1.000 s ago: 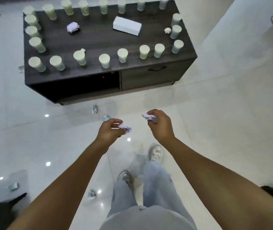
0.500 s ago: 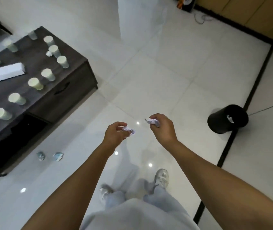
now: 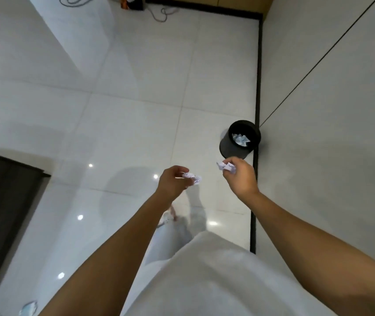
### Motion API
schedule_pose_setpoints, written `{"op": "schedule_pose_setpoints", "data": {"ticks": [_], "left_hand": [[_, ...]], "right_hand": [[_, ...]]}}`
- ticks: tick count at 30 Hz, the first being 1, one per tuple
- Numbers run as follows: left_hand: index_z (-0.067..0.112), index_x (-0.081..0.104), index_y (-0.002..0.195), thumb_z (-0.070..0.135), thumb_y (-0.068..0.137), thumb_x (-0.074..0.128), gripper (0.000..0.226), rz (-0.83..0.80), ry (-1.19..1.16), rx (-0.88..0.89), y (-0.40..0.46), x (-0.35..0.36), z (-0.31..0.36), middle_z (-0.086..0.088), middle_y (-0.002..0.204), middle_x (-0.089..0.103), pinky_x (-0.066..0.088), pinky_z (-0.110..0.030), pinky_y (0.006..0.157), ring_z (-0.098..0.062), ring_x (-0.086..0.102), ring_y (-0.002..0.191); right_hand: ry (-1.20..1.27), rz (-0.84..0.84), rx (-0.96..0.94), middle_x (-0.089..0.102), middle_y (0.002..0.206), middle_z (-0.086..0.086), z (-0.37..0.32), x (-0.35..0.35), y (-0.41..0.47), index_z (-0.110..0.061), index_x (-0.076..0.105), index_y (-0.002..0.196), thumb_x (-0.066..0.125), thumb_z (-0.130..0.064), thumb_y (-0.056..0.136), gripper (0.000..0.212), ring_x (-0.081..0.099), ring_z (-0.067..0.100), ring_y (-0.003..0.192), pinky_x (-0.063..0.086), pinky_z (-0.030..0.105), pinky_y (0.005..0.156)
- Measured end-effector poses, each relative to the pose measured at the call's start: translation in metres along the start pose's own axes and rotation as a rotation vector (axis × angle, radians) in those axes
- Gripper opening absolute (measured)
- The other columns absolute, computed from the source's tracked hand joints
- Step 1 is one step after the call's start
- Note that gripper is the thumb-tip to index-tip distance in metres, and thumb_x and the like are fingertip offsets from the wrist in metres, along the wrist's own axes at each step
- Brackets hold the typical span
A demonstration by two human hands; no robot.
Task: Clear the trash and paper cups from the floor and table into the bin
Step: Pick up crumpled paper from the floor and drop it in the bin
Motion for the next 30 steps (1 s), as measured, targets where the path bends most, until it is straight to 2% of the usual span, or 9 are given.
{"op": "schedule_pose_setpoints", "data": {"ticks": [4,8,14,18,21,23,25,28,30], "left_hand": [[-0.001,0.060,0.103,-0.002,0.074,0.076,0.033,-0.073,0.062,-0.015,0.064,0.033,0.044,-0.008,0.086,0.062,0.049,-0.024,0.068,-0.017,0.058,0.069],[0.002,0.059,0.097,-0.001,0.075,0.076,0.029,-0.143,0.102,-0.022,0.135,0.066,0.096,-0.019,0.100,0.064,0.048,-0.030,0.074,-0.025,0.059,0.082],[0.003,0.059,0.094,0.000,0.071,0.080,0.031,-0.210,0.164,-0.038,0.224,0.121,0.149,-0.008,0.088,0.065,0.049,-0.024,0.067,-0.018,0.061,0.073],[-0.001,0.058,0.099,-0.008,0.072,0.075,0.033,-0.201,0.160,-0.098,0.277,0.162,0.155,-0.006,0.082,0.061,0.047,-0.011,0.053,-0.002,0.065,0.059],[0.002,0.061,0.101,0.002,0.072,0.079,0.034,-0.168,0.214,-0.113,0.321,0.192,0.154,-0.003,0.085,0.061,0.052,-0.020,0.064,-0.012,0.061,0.072],[0.003,0.062,0.102,0.008,0.073,0.080,0.034,-0.143,0.215,-0.122,0.351,0.212,0.150,-0.005,0.089,0.061,0.053,-0.030,0.077,-0.019,0.060,0.081],[0.003,0.063,0.103,0.009,0.074,0.079,0.034,-0.119,0.224,-0.153,0.380,0.231,0.142,-0.007,0.094,0.062,0.053,-0.038,0.087,-0.025,0.061,0.090],[0.004,0.064,0.100,0.008,0.072,0.080,0.032,-0.108,0.237,-0.187,0.419,0.255,0.128,-0.007,0.092,0.063,0.053,-0.041,0.090,-0.028,0.062,0.093],[0.006,0.064,0.100,0.011,0.072,0.081,0.033,-0.106,0.263,-0.208,0.446,0.267,0.117,-0.007,0.093,0.064,0.055,-0.041,0.085,-0.030,0.064,0.095]], "right_hand": [[-0.004,0.028,0.067,0.064,0.090,0.008,0.021,-0.020,0.060,-0.011,0.065,0.092,0.059,-0.002,0.081,0.015,0.055,0.018,0.077,0.035,0.022,0.063],[0.015,0.097,0.129,0.065,0.092,0.007,0.029,-0.043,0.121,-0.010,0.067,0.091,0.058,0.001,0.080,0.017,0.059,0.021,0.083,0.040,0.023,0.068],[-0.037,0.125,0.143,0.066,0.093,0.010,0.044,-0.078,0.210,-0.006,0.067,0.092,0.057,0.004,0.078,0.020,0.062,0.025,0.085,0.049,0.032,0.076],[-0.149,0.067,0.118,0.064,0.099,0.013,0.069,-0.094,0.265,-0.004,0.067,0.097,0.061,0.003,0.079,0.020,0.062,0.027,0.086,0.045,0.026,0.075],[-0.205,-0.015,0.043,0.064,0.101,0.016,0.095,-0.095,0.311,0.000,0.067,0.101,0.061,0.006,0.079,0.023,0.062,0.032,0.090,0.047,0.031,0.077],[-0.245,-0.096,0.082,0.062,0.110,0.012,0.122,-0.093,0.345,-0.003,0.064,0.108,0.058,0.003,0.083,0.027,0.059,0.027,0.098,0.044,0.027,0.081],[-0.262,-0.127,0.101,0.060,0.110,0.010,0.149,-0.092,0.376,-0.004,0.063,0.107,0.056,0.001,0.084,0.025,0.058,0.026,0.098,0.040,0.023,0.076],[-0.270,-0.119,0.136,0.060,0.108,0.012,0.181,-0.089,0.418,-0.003,0.064,0.104,0.058,0.001,0.084,0.022,0.058,0.027,0.095,0.035,0.020,0.072],[-0.272,-0.124,0.166,0.059,0.109,0.014,0.204,-0.079,0.445,-0.002,0.064,0.105,0.058,0.002,0.084,0.023,0.058,0.028,0.095,0.037,0.021,0.072]]}}
Point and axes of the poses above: each hand's wrist, its own y-axis towards the middle knuckle, its own x-axis out of the palm, z = x × y, the point moved 10 cm from there along y, towards the middle knuckle
